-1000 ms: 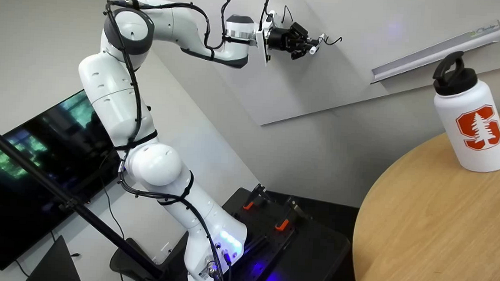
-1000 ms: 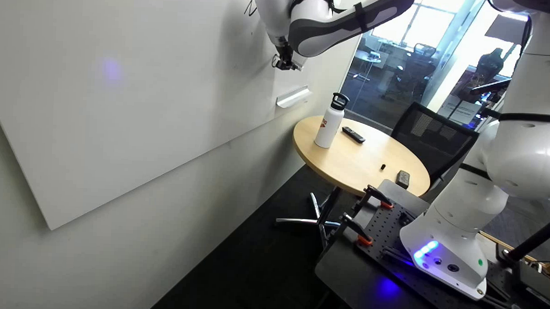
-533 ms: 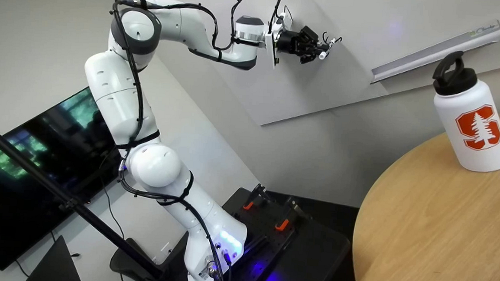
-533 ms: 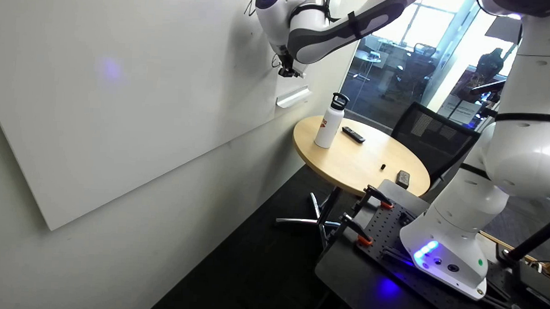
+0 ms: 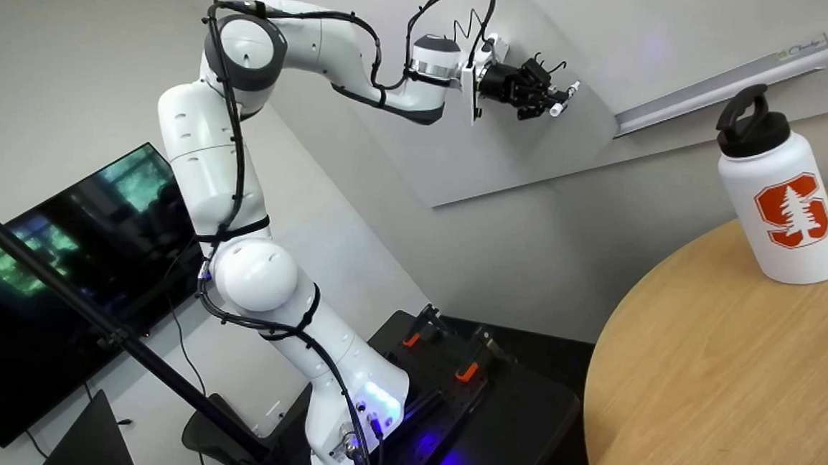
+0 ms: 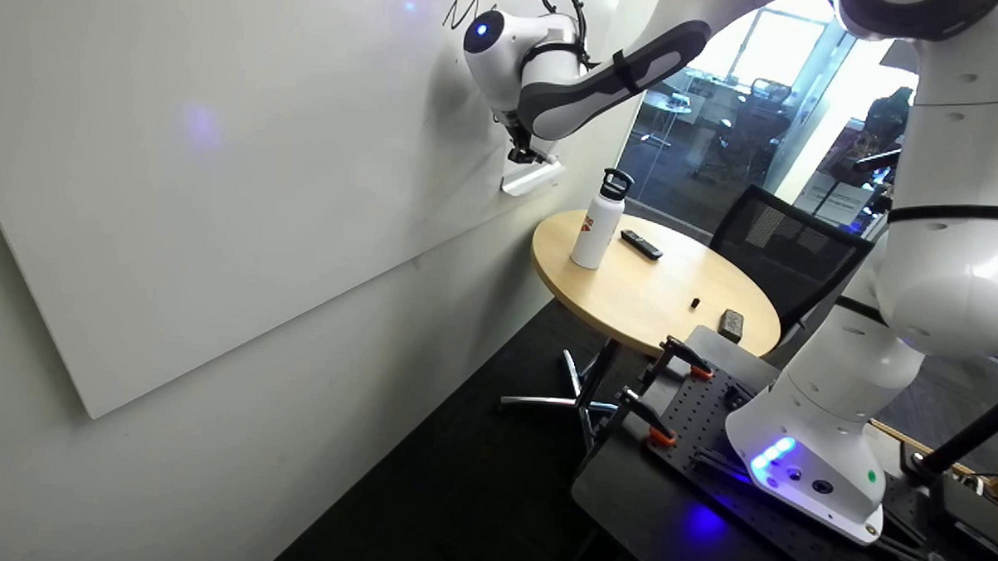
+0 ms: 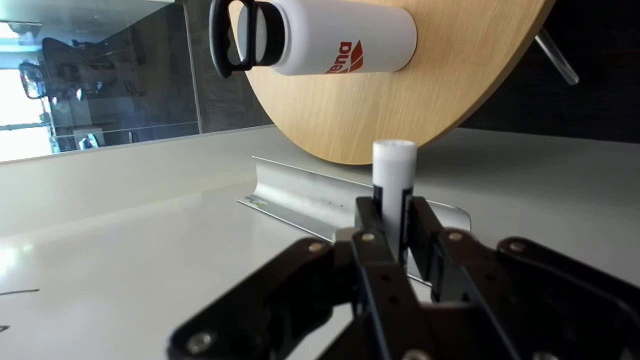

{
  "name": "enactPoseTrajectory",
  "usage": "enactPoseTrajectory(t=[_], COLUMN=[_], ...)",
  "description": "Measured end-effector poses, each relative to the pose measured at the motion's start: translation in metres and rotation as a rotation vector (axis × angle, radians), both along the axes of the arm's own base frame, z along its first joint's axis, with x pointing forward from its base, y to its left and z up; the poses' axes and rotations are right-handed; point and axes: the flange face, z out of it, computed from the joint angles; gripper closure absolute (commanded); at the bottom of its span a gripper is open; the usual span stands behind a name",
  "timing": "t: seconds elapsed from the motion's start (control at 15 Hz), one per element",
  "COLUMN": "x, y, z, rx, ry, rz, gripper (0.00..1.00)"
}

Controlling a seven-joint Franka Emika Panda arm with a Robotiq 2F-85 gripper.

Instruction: Write on the white board.

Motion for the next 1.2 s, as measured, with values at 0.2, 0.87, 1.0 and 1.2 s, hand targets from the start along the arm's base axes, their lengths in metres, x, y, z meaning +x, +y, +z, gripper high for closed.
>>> enactPoseTrajectory(t=[0.2,0.87,1.0,1.2], x=[0.002,0.000,-0.002,-0.004], y=[-0.008,-0.001,0.006,0.019], z=[0.001,0.045,0.053,0.056], rx=[0.010,0.028,0.032,0.048], ry=[-0.012,-0.091,-0.099,-0.082], rz=[-0.001,0.025,0.035,0.054], gripper=[0.92,0.92,0.92,0.92])
